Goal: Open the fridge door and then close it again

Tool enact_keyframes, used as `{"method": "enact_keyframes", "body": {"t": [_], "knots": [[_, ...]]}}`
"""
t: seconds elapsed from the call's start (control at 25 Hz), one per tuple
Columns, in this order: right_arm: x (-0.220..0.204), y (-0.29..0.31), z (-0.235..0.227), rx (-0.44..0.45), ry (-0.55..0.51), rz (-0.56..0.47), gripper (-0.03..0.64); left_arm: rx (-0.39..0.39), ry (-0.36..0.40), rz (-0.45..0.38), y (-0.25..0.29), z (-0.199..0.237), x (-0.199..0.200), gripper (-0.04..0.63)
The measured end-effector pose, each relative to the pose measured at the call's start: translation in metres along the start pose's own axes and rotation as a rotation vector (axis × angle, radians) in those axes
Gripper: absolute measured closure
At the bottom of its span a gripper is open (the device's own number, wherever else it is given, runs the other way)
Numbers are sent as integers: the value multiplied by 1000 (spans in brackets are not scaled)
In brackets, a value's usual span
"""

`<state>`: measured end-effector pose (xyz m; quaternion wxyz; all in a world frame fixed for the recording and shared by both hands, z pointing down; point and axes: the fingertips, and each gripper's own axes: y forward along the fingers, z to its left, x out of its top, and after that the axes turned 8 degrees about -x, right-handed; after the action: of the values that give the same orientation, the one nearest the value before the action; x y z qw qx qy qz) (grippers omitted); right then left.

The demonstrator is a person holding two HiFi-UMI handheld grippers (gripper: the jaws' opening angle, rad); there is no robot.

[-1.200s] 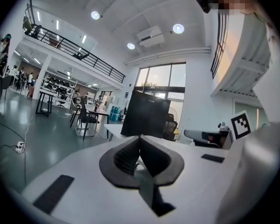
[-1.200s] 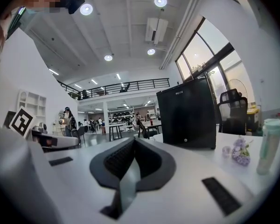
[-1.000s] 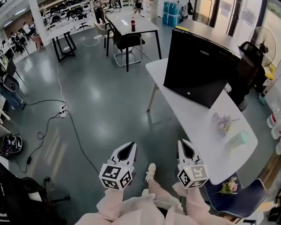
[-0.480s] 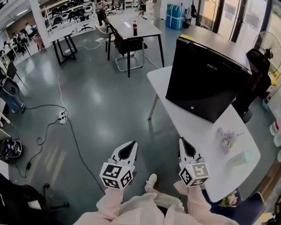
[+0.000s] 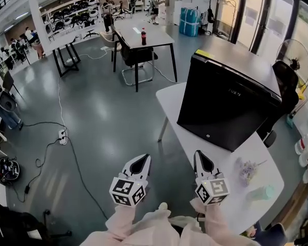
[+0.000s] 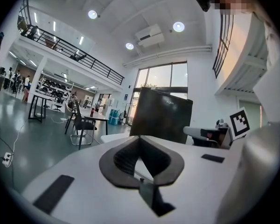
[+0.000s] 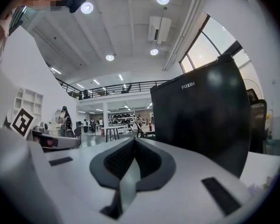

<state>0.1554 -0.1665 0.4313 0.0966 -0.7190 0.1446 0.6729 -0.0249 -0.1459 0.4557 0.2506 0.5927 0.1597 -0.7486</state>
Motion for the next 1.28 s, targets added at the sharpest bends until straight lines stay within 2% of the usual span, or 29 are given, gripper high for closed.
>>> {"method": "enact_keyframes", "body": {"t": [0.32,0.76,1.28], "knots": [[0,41,-35,-12,14,-17,606,-21,13,8,59,15,-1,584],[5,65,-61,-45,5,-15,606,-70,19,27,102,19,5,584],[21,104,-70,-114,-20,-20,606,-185,36,33,153,42,31,584]]}}
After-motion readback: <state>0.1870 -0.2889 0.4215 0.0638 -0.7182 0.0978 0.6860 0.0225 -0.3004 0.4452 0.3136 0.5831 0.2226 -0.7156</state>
